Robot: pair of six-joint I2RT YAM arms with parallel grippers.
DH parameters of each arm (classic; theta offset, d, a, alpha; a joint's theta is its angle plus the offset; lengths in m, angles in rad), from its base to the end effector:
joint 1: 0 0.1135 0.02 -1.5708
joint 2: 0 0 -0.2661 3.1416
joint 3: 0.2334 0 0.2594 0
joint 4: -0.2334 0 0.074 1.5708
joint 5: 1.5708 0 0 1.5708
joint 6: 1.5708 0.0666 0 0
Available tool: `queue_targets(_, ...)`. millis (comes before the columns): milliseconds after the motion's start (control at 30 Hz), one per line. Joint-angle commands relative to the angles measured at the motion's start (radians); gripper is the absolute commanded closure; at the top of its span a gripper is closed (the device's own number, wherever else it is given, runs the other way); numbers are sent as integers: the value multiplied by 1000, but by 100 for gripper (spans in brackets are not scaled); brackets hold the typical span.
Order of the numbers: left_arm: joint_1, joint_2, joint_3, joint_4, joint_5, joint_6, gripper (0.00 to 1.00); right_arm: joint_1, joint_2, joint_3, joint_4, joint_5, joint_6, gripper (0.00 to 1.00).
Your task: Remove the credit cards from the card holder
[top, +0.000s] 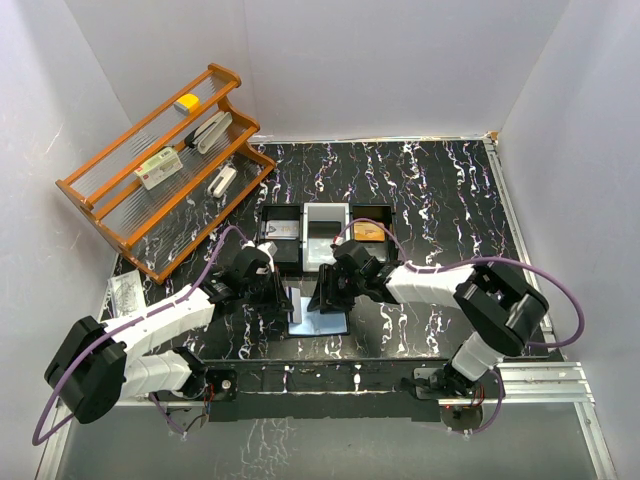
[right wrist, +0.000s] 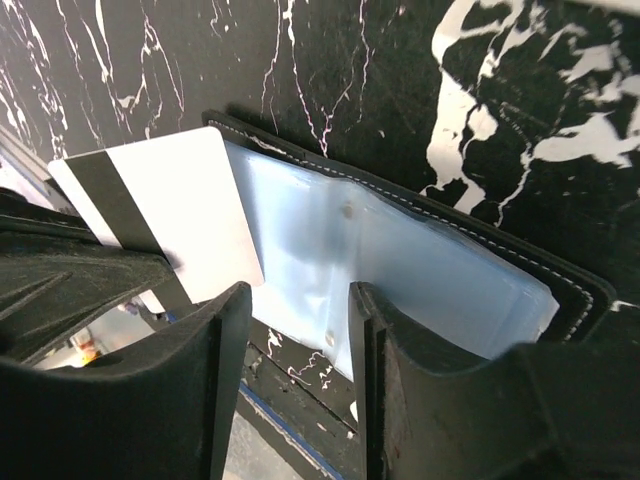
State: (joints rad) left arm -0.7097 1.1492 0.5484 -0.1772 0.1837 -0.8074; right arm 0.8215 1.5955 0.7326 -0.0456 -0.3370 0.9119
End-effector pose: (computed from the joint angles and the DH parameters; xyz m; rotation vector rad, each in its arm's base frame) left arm 0.1836 -0.1738 0.1652 -0.0262 2.5411 -0.9009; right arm 0.2021 0.2496 0.1189 -0.0368 2.7821 1.0337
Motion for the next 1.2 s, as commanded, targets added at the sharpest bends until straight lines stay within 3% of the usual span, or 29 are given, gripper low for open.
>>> queue_targets(0, 4, -25, 22, -22, -1, 16, 100, 1, -76, 68, -75, 117, -53, 56)
queue_targets(300, 4, -90, 26, 37, 34, 12, 100, -1, -222, 52, -61, 222, -30, 36)
queue_targets(467, 15, -111, 57, 46, 65, 34, 100, -17, -291, 14, -25, 276, -12, 33)
queue_targets(867, 222, -200, 14, 193, 351, -27, 100, -22, -552, -154, 173, 412, -33, 25)
queue_targets(1000, 243, -224, -20, 274, 403, -74, 100, -25, -606, -169, 171, 447, -23, 17)
queue_targets(1167, 248, -266, -85, 363, 419, -145, 100, -34, -610, -157, 211, 377, -19, 7)
